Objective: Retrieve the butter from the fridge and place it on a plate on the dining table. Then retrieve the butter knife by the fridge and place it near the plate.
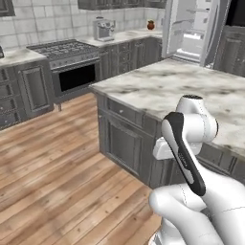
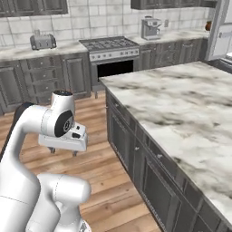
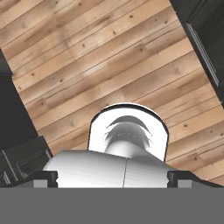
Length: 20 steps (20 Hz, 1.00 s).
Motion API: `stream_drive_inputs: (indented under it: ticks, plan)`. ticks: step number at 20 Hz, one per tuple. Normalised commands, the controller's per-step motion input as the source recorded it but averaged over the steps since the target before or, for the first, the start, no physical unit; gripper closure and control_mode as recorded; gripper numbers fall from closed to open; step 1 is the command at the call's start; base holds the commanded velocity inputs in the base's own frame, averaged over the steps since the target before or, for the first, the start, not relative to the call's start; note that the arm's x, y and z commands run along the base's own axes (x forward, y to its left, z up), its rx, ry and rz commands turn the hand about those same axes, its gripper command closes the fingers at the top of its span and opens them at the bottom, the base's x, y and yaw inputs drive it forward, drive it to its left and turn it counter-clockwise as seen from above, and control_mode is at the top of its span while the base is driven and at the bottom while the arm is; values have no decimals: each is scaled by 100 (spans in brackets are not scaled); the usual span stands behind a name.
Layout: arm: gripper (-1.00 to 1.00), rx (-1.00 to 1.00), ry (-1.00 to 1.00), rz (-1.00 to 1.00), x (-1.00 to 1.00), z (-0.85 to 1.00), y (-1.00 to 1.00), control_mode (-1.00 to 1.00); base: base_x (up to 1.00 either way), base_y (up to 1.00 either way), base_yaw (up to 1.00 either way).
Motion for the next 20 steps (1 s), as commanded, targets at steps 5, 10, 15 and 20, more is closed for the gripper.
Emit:
stream_drive_inputs:
  ticks: [5,10,15,20]
  plan:
    - [-100,0,0,0,0,0,0,100,100,16,6]
    - [-100,0,0,0,0,0,0,100,100,44,7]
    - [-100,0,0,0,0,0,0,100,72,19,43]
    - [-100,0,0,0,0,0,0,100,83,6,35]
